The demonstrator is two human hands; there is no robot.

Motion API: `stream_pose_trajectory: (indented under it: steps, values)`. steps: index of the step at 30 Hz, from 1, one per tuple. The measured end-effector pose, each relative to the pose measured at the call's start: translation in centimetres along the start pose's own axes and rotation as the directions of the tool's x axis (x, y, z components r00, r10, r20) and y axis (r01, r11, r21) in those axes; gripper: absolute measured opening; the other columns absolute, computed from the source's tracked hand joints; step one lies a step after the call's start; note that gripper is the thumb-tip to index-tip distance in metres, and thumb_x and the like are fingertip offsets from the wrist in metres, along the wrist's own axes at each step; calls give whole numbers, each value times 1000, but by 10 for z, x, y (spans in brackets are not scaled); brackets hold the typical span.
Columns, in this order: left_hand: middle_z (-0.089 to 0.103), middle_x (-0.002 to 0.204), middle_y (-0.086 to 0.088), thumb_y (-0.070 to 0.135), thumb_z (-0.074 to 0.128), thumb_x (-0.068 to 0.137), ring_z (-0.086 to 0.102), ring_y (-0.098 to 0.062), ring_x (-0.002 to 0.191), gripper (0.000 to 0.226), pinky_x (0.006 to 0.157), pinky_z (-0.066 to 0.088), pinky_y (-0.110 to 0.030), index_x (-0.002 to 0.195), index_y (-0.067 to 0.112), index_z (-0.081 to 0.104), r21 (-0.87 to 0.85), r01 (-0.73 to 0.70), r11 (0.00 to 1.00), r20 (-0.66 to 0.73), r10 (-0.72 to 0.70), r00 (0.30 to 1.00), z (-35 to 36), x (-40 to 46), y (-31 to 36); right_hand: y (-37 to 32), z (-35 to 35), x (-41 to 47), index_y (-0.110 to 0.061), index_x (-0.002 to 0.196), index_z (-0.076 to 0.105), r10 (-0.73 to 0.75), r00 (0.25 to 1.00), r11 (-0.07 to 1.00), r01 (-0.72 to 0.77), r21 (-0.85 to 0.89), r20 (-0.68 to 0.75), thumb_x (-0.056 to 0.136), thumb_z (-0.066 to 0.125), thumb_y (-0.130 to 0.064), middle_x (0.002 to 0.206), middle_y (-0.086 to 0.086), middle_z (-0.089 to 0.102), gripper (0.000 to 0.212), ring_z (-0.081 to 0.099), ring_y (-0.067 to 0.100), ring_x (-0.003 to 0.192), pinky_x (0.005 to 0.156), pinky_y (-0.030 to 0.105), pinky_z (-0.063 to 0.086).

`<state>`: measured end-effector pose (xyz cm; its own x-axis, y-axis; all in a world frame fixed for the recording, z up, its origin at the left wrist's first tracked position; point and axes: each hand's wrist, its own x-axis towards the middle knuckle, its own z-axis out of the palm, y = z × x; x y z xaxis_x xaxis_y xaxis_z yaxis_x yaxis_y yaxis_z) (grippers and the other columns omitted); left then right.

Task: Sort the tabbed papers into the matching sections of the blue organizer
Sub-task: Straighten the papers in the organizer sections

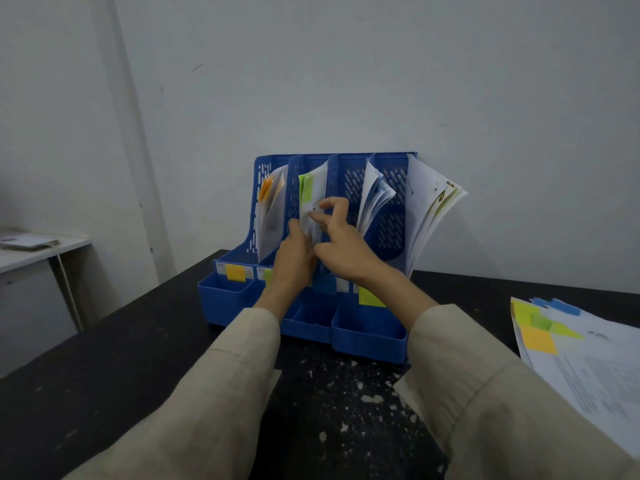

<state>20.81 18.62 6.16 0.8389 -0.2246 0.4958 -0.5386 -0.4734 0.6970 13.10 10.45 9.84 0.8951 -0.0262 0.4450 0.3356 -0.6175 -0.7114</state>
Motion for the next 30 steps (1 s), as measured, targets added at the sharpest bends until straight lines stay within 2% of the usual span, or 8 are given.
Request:
stream_pose_trajectory:
  steps: [5, 8, 14, 18, 21, 25, 28, 30]
  values:
    - [58, 102, -25, 3, 47, 93, 59, -37, 91, 32, 81, 50, -50, 120, 3, 31, 1, -20, 1000, -82, 20, 996, 9, -8, 3, 4, 0, -4, -13, 132, 19, 16, 1000, 996, -14, 92, -19, 85, 42, 11, 146, 19, 33, 58, 45, 28, 123, 87, 38, 49]
    - [62, 93, -19, 7, 47, 94, 57, -29, 72, 30, 61, 46, -41, 118, 4, 28, 44, 17, 999, -158, -10, 987, 12, -6, -1, 7, -3, -7, -14, 133, 18, 15, 1000, 993, -14, 120, -10, 87, 43, 10, 144, 18, 35, 58, 44, 23, 121, 77, 32, 48]
    - [61, 89, -18, 8, 44, 96, 59, -32, 72, 29, 60, 51, -43, 120, 7, 27, 144, -36, 989, -143, 56, 988, 11, -2, -10, 9, -4, -8, -15, 136, 17, -3, 1000, 993, 5, 119, -16, 90, 44, 6, 139, 16, 40, 57, 41, 12, 107, 68, 15, 42]
    - [63, 86, -16, 8, 43, 96, 59, -30, 70, 22, 57, 46, -38, 117, 6, 35, 280, -128, 951, -67, 153, 986, 8, -4, -12, 9, -2, -9, -16, 136, 17, 4, 1000, 994, -2, 107, -24, 87, 43, 9, 138, 17, 40, 61, 44, 20, 118, 78, 26, 45]
    - [64, 89, -19, 13, 43, 97, 61, -37, 76, 25, 61, 48, -43, 119, 5, 37, 280, -147, 949, -43, 165, 985, 7, -10, -14, 7, -3, -15, -16, 137, 18, -8, 1000, 998, 8, 62, -14, 87, 43, 7, 137, 15, 41, 60, 47, 20, 113, 88, 36, 47]
    - [61, 109, -17, 23, 47, 95, 60, -32, 87, 37, 69, 52, -46, 129, 10, 36, 79, -116, 990, -160, 127, 979, 3, -21, -12, 5, -17, -35, -18, 136, 20, -31, 999, 998, 32, -46, 20, 88, 45, 4, 135, 12, 44, 58, 53, 31, 111, 93, 49, 47]
    - [50, 126, -12, 10, 50, 91, 50, -23, 109, 44, 85, 43, -28, 134, 9, 38, 68, -229, 971, -365, 238, 900, 1, -40, 3, 7, -37, -62, -17, 133, 29, -43, 999, 989, 45, -142, 13, 89, 46, 1, 133, 10, 46, 51, 48, 23, 119, 94, 40, 46]
    - [49, 123, -12, 5, 51, 90, 47, -17, 108, 40, 86, 38, -22, 130, 8, 43, 86, -345, 935, -391, 350, 851, 2, -55, 23, 12, -52, -86, -14, 127, 40, -58, 998, 976, 54, -212, -16, 88, 47, 1, 129, 7, 49, 43, 48, 18, 118, 94, 37, 45]
